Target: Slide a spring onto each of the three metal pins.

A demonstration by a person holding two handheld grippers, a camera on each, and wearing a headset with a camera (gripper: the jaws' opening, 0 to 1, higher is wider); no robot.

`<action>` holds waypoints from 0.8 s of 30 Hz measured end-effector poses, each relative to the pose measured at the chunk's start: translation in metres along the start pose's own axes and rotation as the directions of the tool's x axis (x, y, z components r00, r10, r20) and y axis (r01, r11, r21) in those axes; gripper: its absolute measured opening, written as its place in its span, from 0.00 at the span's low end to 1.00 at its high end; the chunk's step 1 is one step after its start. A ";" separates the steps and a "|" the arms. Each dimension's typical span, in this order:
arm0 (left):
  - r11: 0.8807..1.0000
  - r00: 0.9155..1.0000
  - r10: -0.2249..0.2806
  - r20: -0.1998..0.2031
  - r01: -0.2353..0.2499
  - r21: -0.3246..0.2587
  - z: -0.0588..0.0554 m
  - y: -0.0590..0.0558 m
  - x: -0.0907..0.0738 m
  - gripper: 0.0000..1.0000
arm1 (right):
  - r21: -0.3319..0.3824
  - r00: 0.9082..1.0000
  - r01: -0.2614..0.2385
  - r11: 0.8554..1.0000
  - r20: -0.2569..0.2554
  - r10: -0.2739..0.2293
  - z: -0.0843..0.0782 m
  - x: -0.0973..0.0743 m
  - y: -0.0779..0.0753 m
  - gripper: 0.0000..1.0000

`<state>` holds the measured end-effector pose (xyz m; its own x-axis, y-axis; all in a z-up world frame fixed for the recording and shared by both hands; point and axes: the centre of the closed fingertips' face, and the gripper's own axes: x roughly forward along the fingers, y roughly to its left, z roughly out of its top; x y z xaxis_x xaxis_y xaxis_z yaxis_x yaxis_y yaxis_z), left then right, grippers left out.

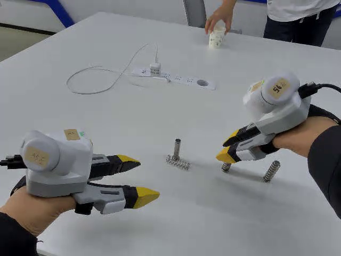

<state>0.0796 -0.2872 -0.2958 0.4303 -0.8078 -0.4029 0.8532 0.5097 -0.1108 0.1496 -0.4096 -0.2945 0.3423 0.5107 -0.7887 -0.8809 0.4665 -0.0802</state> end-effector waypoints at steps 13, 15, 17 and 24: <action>1.000 1.000 0.002 -0.003 -0.002 -0.001 -0.001 0.002 0.000 0.50 | -0.038 0.998 -0.044 0.998 0.034 0.045 0.017 0.020 0.019 0.22; 1.000 1.000 0.002 -0.004 -0.002 -0.001 -0.001 0.002 0.000 0.50 | -0.045 0.998 -0.050 0.998 0.035 0.052 0.018 0.024 0.023 0.22; 1.000 1.000 0.002 -0.005 -0.002 -0.001 -0.002 0.002 0.000 0.50 | -0.046 0.998 -0.059 0.997 0.033 0.060 0.019 0.028 0.027 0.22; 1.000 1.000 0.002 -0.008 -0.002 -0.002 -0.003 0.003 0.000 0.50 | -0.048 0.997 -0.064 0.997 0.034 0.066 0.021 0.040 0.030 0.21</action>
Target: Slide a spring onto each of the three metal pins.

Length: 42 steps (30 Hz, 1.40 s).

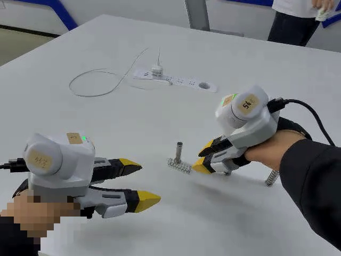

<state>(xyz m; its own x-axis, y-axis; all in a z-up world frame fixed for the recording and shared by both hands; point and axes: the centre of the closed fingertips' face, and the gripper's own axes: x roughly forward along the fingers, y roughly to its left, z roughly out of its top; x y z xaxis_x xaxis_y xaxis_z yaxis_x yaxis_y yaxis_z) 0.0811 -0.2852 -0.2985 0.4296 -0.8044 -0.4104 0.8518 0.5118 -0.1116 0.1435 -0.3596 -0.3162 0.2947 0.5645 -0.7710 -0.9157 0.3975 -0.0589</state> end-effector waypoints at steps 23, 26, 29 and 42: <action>1.000 1.000 0.003 0.001 -0.003 -0.007 0.000 0.000 0.000 0.50 | 0.029 0.999 -0.010 1.000 -0.045 0.011 -0.009 0.030 0.001 0.18; 1.000 1.000 0.003 0.001 -0.003 -0.008 0.000 -0.001 0.000 0.50 | 0.037 0.999 -0.012 0.999 -0.050 0.014 -0.011 0.033 0.001 0.17; 1.000 1.000 0.003 0.001 -0.003 -0.010 0.000 -0.001 0.000 0.50 | 0.040 0.998 -0.013 0.999 -0.054 0.015 -0.012 0.034 0.002 0.17; 1.000 1.000 0.000 -0.001 0.000 -0.011 0.000 -0.003 0.001 0.49 | 0.055 0.999 -0.015 0.998 -0.048 0.018 -0.013 0.037 0.002 0.13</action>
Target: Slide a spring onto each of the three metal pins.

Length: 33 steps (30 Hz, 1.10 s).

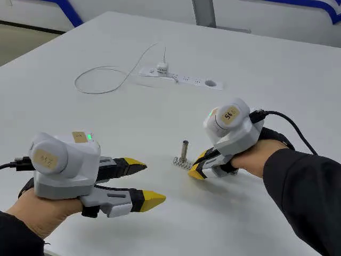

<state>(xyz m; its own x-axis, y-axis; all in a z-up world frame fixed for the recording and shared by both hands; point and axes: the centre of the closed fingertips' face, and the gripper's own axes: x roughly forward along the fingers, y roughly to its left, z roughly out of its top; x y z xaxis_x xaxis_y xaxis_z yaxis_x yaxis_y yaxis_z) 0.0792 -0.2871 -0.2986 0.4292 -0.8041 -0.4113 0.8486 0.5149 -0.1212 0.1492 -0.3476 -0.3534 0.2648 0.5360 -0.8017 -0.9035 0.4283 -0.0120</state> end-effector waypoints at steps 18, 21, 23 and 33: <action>1.000 1.000 -0.002 -0.001 0.002 0.006 0.000 0.001 0.000 0.49 | -0.080 0.999 0.029 0.996 -0.012 -0.030 0.005 -0.015 0.005 0.12; 1.000 1.000 -0.003 -0.001 0.003 0.007 0.000 0.001 0.000 0.49 | -0.089 0.999 0.032 0.996 -0.014 -0.033 0.006 -0.017 0.005 0.12; 1.000 1.000 -0.003 -0.002 0.003 0.009 0.000 0.001 0.000 0.49 | -0.092 0.999 0.032 0.995 -0.015 -0.034 0.006 -0.018 0.006 0.12; 1.000 1.000 -0.005 -0.001 0.005 0.013 0.001 -0.001 0.000 0.49 | -0.117 0.999 0.033 0.993 -0.024 -0.037 0.009 -0.028 0.010 0.12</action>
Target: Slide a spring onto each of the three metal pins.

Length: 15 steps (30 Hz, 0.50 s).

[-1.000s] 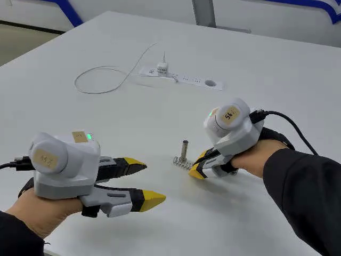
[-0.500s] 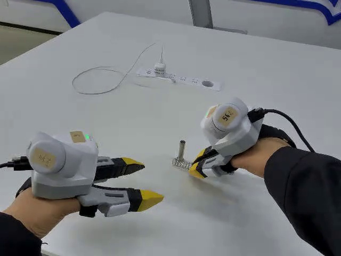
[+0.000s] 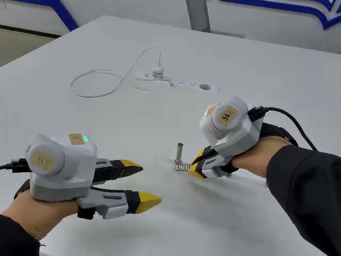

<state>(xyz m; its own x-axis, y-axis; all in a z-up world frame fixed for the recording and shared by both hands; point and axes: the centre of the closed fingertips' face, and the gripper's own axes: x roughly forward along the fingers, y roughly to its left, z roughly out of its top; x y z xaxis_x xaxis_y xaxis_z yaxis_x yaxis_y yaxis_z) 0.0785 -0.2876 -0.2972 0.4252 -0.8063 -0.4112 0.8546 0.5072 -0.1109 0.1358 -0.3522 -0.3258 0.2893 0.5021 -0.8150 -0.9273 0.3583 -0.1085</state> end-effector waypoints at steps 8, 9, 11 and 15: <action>1.000 1.000 0.001 0.001 -0.001 0.001 0.000 0.000 0.000 0.49 | -0.020 1.000 -0.004 1.000 -0.010 0.004 0.001 -0.006 0.004 0.12; 1.000 1.000 0.000 0.001 0.000 0.002 0.000 0.000 0.000 0.49 | -0.024 1.000 -0.006 1.000 -0.012 0.005 0.002 -0.007 0.005 0.12; 1.000 1.000 0.000 0.002 0.000 0.001 0.000 0.000 0.000 0.49 | -0.030 1.000 -0.006 1.000 -0.013 0.006 0.002 -0.008 0.005 0.12; 1.000 1.000 -0.001 0.002 0.001 0.001 0.000 -0.001 0.000 0.49 | -0.029 1.000 -0.005 1.000 -0.016 0.005 0.001 -0.010 0.004 0.12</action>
<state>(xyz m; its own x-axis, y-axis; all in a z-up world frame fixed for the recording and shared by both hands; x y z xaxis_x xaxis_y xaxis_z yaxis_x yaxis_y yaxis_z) 0.0781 -0.2879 -0.2969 0.4250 -0.8073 -0.4094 0.8554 0.5061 -0.1100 0.1292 -0.3552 -0.3176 0.2812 0.4909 -0.8246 -0.9353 0.3325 -0.1210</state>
